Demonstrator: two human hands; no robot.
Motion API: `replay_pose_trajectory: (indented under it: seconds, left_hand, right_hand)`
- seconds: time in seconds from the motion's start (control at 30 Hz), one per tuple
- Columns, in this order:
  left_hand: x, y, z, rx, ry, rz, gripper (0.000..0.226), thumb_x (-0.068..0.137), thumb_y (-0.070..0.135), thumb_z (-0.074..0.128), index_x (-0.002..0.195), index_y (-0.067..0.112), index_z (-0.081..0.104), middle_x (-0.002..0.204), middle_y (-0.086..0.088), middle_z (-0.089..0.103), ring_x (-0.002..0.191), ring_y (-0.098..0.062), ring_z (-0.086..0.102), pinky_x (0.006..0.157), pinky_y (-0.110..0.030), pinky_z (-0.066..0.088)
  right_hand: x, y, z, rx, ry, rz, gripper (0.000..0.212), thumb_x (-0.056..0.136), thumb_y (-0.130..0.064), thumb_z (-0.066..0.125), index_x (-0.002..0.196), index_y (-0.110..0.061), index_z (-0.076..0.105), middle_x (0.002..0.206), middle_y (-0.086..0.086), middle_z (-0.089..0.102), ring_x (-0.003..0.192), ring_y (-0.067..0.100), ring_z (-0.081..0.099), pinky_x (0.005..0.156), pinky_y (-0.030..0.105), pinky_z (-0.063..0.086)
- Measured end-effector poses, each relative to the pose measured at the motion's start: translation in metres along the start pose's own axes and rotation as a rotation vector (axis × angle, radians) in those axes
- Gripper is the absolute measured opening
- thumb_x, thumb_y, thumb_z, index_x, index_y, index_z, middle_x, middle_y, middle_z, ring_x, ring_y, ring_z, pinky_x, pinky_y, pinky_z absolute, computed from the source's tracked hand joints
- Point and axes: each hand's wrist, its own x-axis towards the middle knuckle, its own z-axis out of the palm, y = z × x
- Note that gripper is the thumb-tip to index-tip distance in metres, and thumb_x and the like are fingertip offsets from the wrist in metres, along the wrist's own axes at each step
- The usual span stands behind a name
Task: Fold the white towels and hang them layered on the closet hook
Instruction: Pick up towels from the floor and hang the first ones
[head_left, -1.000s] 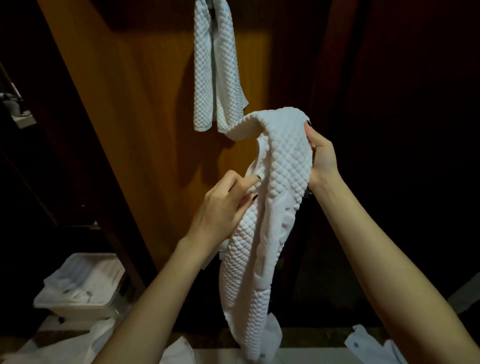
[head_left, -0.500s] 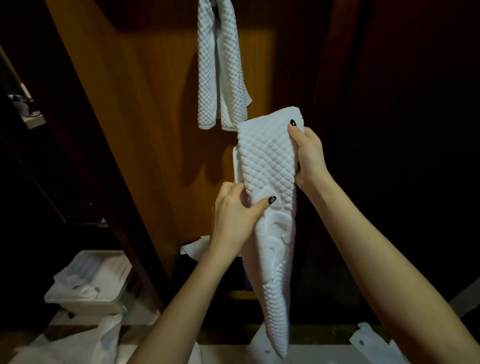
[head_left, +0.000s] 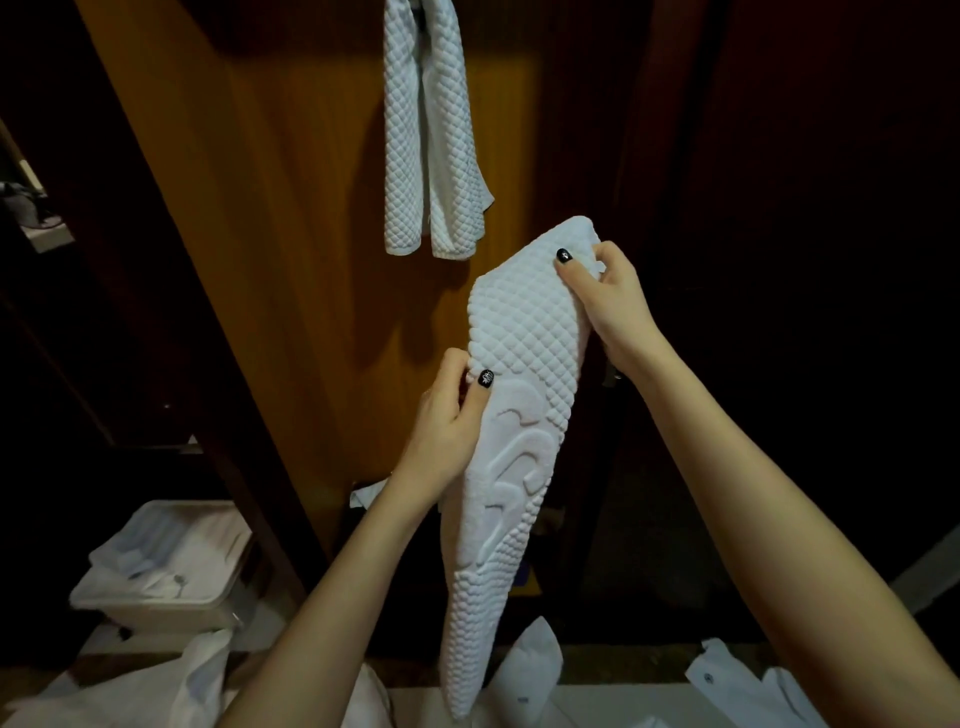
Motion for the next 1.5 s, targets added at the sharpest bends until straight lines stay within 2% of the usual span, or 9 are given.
replay_pose_trajectory:
  seconds: [0.13, 0.23, 0.33, 0.73, 0.9, 1.1, 1.2, 1.33, 1.5]
  left_hand:
    - [0.000, 0.001, 0.000, -0.201, 0.013, -0.068, 0.030, 0.099, 0.018, 0.055, 0.109, 0.042, 0.040, 0.102, 0.008, 0.068, 0.093, -0.006, 0.066, 0.076, -0.029, 0.056]
    - [0.002, 0.005, 0.000, -0.350, 0.091, -0.032, 0.055, 0.095, 0.013, 0.061, 0.116, 0.059, 0.041, 0.114, 0.005, 0.070, 0.103, -0.020, 0.068, 0.079, -0.036, 0.059]
    - [0.010, 0.004, 0.000, -0.324, 0.161, -0.036, 0.041, 0.096, 0.004, 0.056, 0.111, 0.042, 0.051, 0.127, -0.012, 0.060, 0.109, -0.029, 0.064, 0.086, -0.050, 0.056]
    - [0.023, 0.005, -0.006, -0.069, 0.261, 0.128, 0.038, 0.087, 0.007, 0.068, 0.102, 0.033, 0.044, 0.098, 0.004, 0.064, 0.085, -0.005, 0.066, 0.072, -0.022, 0.056]
    - [0.025, -0.007, -0.022, -0.313, 0.230, -0.013, 0.039, 0.086, 0.019, 0.071, 0.108, 0.032, 0.042, 0.115, 0.002, 0.062, 0.107, -0.013, 0.063, 0.088, -0.023, 0.053]
    - [-0.014, -0.057, -0.004, -0.121, 0.128, -0.299, 0.033, 0.081, 0.021, 0.078, 0.095, 0.035, 0.052, 0.085, -0.008, 0.066, 0.077, -0.020, 0.064, 0.067, -0.028, 0.052]
    - [-0.019, -0.058, 0.009, -0.044, 0.097, -0.250, 0.020, 0.085, 0.023, 0.073, 0.088, 0.025, 0.054, 0.078, 0.006, 0.064, 0.072, -0.011, 0.061, 0.063, -0.021, 0.048]
    - [-0.020, -0.044, 0.018, -0.103, 0.054, -0.117, 0.014, 0.097, 0.022, 0.059, 0.097, 0.008, 0.061, 0.093, -0.011, 0.069, 0.084, -0.020, 0.065, 0.074, -0.042, 0.053]
    - [-0.021, -0.021, 0.020, -0.354, -0.051, -0.203, 0.017, 0.097, 0.015, 0.058, 0.112, 0.022, 0.053, 0.117, -0.004, 0.066, 0.106, -0.013, 0.065, 0.089, -0.029, 0.055]
  right_hand:
    - [0.006, 0.010, 0.005, 0.007, 0.025, 0.057, 0.022, 0.094, -0.034, 0.061, 0.097, -0.015, 0.053, 0.108, 0.009, 0.061, 0.099, 0.025, 0.063, 0.079, 0.039, 0.055]
    - [0.008, 0.022, 0.005, 0.214, -0.009, 0.248, 0.037, 0.100, -0.041, 0.051, 0.117, -0.009, 0.058, 0.112, 0.011, 0.065, 0.104, 0.026, 0.063, 0.082, 0.037, 0.054]
    - [-0.013, 0.046, 0.008, 0.274, -0.124, 0.360, 0.041, 0.101, -0.050, 0.042, 0.117, -0.018, 0.064, 0.120, 0.012, 0.069, 0.112, 0.027, 0.065, 0.095, 0.042, 0.053]
    - [-0.053, 0.062, 0.016, 0.298, -0.189, 0.224, 0.020, 0.096, -0.026, 0.060, 0.112, -0.016, 0.066, 0.108, 0.008, 0.074, 0.097, 0.022, 0.071, 0.077, 0.032, 0.057]
    - [-0.033, 0.045, 0.025, 0.401, -0.128, 0.118, 0.025, 0.098, -0.017, 0.056, 0.122, -0.008, 0.058, 0.118, 0.017, 0.068, 0.101, 0.025, 0.068, 0.081, 0.035, 0.057]
    - [-0.012, 0.035, 0.035, 0.447, -0.056, 0.086, 0.023, 0.100, -0.014, 0.053, 0.121, -0.005, 0.054, 0.111, 0.015, 0.067, 0.095, 0.023, 0.069, 0.080, 0.037, 0.057]
    - [-0.010, 0.036, 0.034, 0.463, -0.070, 0.079, 0.017, 0.101, -0.013, 0.051, 0.116, -0.007, 0.055, 0.107, 0.012, 0.069, 0.092, 0.021, 0.070, 0.077, 0.036, 0.058]
    - [-0.009, 0.035, 0.027, 0.462, -0.095, 0.090, 0.031, 0.101, -0.015, 0.051, 0.128, -0.001, 0.051, 0.122, 0.022, 0.062, 0.106, 0.031, 0.063, 0.093, 0.046, 0.052]
    - [-0.008, 0.031, 0.025, 0.566, -0.186, 0.118, 0.042, 0.102, -0.017, 0.045, 0.138, 0.004, 0.042, 0.125, 0.022, 0.060, 0.107, 0.029, 0.063, 0.089, 0.039, 0.055]
